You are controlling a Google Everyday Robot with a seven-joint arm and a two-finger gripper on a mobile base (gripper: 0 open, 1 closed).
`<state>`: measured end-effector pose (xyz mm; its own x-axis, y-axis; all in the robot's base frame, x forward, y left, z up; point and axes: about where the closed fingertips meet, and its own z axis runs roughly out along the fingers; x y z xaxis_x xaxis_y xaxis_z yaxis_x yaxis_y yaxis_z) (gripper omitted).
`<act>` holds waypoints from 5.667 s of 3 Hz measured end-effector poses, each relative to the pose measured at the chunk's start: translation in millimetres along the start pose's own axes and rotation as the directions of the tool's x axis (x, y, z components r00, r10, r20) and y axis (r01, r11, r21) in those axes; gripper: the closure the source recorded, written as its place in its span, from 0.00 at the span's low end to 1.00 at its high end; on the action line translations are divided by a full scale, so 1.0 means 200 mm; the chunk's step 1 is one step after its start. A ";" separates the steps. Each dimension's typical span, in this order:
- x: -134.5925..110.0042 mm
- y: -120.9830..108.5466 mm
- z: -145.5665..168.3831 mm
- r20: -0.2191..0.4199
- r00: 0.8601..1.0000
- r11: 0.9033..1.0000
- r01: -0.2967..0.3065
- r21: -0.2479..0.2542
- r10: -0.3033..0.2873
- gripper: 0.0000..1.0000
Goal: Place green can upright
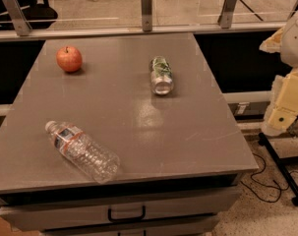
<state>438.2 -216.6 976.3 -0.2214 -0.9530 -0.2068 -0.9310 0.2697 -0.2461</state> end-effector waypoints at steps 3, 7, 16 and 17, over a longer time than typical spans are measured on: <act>-0.37 -0.37 0.24 0.114 0.987 0.993 -0.112 0.025 0.109 0.00; -0.88 -0.94 0.86 -0.033 0.784 0.783 -0.615 0.094 0.620 0.00; -1.16 -0.96 0.74 0.360 0.731 0.809 -0.567 -0.154 0.581 1.00; -1.27 -0.96 0.62 0.554 0.667 0.863 -0.445 -0.241 0.498 1.00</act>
Offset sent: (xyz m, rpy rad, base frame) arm 0.0941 0.0553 -0.0160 0.1911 -0.0275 -0.0603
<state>708.7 -10.0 958.0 -0.4505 -0.4242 -0.7855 -0.7746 0.6233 0.1076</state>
